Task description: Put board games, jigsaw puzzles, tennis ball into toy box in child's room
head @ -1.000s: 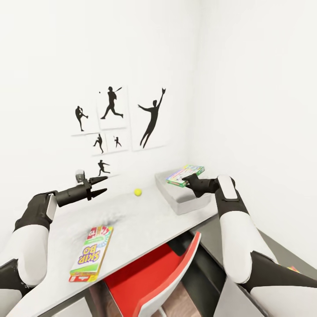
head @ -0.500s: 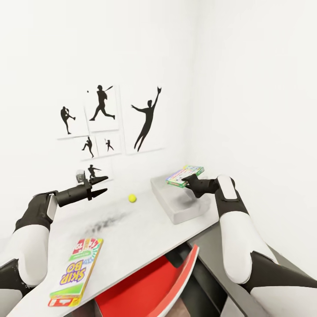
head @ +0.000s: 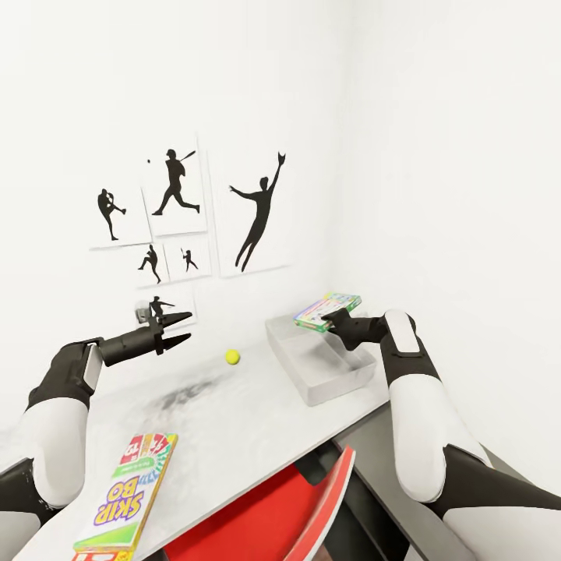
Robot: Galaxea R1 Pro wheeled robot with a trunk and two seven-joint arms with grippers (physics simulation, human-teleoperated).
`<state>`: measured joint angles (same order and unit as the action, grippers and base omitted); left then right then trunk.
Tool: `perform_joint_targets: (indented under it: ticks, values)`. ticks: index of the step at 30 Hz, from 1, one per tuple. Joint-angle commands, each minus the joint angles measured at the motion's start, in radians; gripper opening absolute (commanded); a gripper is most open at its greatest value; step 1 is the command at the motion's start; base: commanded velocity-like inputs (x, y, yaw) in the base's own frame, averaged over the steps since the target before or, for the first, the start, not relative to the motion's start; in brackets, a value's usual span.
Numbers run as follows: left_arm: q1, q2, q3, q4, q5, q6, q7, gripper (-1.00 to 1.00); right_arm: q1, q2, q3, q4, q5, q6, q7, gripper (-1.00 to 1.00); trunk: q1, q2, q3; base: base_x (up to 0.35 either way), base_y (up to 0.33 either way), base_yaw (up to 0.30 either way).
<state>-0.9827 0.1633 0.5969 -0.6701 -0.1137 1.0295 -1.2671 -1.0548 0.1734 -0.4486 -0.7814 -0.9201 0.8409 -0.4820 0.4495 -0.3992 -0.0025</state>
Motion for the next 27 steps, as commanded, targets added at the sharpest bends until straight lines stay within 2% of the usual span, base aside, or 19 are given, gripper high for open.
perform_joint_targets:
  ticks: [1,27]
  values:
    - [-0.001,-0.001,0.004,0.000,-0.011,0.009,-0.009,1.00,-0.001,0.001,-0.004,-0.001,-0.011,0.001,-0.010,-1.00,0.001,-0.001,-0.001,0.066,0.000,0.000]
    - [-0.001,-0.003,0.004,0.000,-0.010,0.008,-0.009,1.00,-0.001,0.001,-0.003,0.000,-0.011,0.001,-0.008,-1.00,0.001,-0.001,-0.001,0.078,0.090,0.000]
